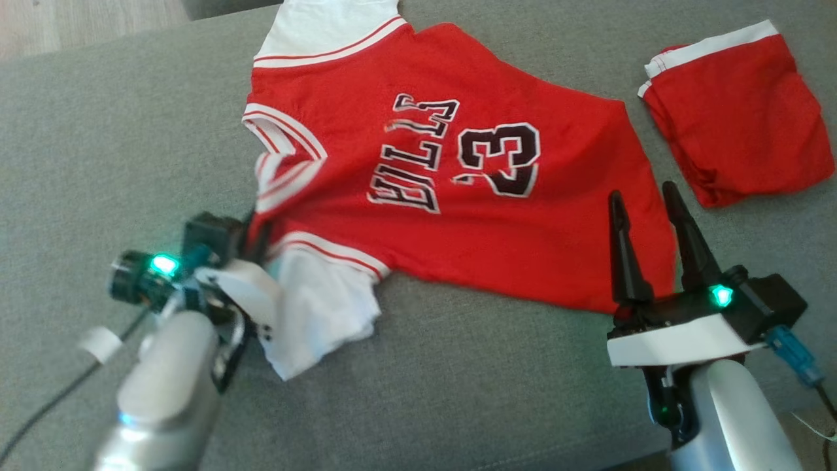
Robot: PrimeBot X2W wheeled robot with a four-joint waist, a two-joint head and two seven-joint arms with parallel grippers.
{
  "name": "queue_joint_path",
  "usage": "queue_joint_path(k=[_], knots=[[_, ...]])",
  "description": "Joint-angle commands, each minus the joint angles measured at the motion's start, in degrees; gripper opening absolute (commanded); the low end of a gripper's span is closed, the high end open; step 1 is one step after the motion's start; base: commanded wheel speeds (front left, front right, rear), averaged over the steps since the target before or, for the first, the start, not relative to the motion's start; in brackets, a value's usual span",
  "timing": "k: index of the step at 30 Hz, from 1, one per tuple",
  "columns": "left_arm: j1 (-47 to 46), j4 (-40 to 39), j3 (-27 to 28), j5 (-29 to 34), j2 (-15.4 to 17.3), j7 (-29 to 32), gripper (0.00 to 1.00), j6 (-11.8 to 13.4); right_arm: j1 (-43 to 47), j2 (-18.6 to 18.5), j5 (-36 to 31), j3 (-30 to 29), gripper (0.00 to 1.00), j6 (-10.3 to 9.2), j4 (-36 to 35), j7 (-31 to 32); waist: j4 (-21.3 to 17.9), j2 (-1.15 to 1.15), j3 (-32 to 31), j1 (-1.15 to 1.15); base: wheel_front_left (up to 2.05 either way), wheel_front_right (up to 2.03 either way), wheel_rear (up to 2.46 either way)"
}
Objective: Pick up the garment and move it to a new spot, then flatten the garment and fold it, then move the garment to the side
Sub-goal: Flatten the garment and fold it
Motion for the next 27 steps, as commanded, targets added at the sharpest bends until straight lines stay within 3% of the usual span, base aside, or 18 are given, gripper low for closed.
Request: queue_joint_path(k=[1,10,11,12,13,24,27], knots=[[-3.36,-1.10,2.68,0.73,2.31,-0.45,0.00,0.21,-0.90,-0.31,-0.42,1.70,1.00,0.39,-1.67,-0.35,0.00,0.00,-0.01,0.00,0.00,0.00,0.00],[-8.78,3.36,4.36,0.81,6.29,-2.28,0.00,0.18,-1.06,-0.31,-0.61,2.54,1.00,0.39,-1.75,-0.35,-0.21,0.00,0.09,0.00,0.00,0.00,0.00],[-9.07,4.03,4.24,0.75,6.38,-2.48,0.15,-0.12,-1.06,-0.31,-0.63,2.59,1.00,0.39,-1.72,-0.35,-0.20,0.00,0.07,0.00,0.00,0.00,0.00],[-9.20,4.62,4.13,0.39,6.20,-2.51,0.44,-0.63,-1.06,-0.31,-0.64,2.61,1.00,0.39,-1.70,-0.35,-0.17,0.00,0.07,0.00,0.00,0.00,0.00],[-9.32,5.05,4.04,0.15,6.02,-2.82,0.98,-0.90,-1.09,-0.31,-0.65,2.58,1.00,0.39,-1.68,-0.35,-0.09,0.00,0.09,0.00,0.00,0.00,0.00],[-5.32,4.09,4.32,-1.75,2.73,-13.39,1.00,0.58,-0.42,-0.31,-1.40,0.32,1.00,0.39,-2.11,-0.35,3.54,0.00,-2.83,0.00,0.00,0.00,0.00],[-2.42,1.82,4.41,-1.94,1.64,-15.80,1.00,1.99,0.19,-0.31,-2.03,-0.40,1.00,0.39,-1.97,-0.35,5.24,0.00,-4.41,0.00,0.00,0.00,0.00]])
